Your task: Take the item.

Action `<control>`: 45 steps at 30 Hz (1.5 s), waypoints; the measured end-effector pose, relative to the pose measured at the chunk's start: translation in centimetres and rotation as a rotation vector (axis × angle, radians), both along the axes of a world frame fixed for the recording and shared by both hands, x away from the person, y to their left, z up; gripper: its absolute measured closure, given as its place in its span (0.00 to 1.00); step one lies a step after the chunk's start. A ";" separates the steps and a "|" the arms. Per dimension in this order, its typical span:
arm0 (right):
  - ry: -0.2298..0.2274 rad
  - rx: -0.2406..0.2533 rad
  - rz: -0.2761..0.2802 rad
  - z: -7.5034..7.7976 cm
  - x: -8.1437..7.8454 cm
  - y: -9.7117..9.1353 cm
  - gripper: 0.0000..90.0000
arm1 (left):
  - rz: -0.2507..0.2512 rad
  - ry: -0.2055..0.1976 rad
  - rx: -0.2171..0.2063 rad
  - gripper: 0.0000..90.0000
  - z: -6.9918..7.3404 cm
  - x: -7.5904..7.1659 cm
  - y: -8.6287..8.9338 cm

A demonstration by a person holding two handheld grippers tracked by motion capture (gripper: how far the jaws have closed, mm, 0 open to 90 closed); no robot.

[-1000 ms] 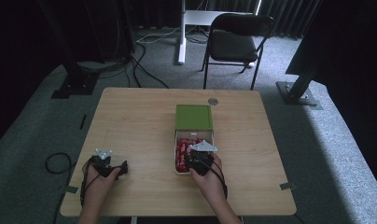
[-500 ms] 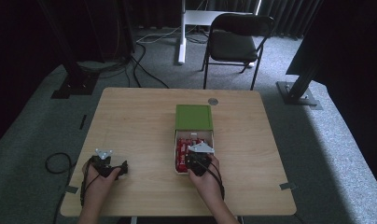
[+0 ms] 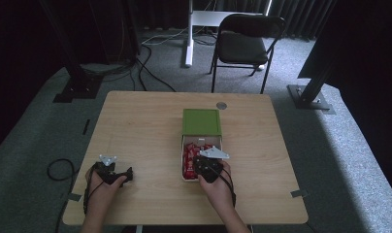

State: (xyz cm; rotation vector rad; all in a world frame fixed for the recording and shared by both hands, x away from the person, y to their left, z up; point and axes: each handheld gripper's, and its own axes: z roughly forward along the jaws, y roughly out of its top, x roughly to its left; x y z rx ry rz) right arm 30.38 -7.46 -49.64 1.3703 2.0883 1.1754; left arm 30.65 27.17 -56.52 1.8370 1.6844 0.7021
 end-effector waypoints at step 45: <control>-0.090 0.121 0.114 6.2 -1.8 -3.3 0.93 | 0.000 -0.001 0.000 0.02 0.0 0.0 0.0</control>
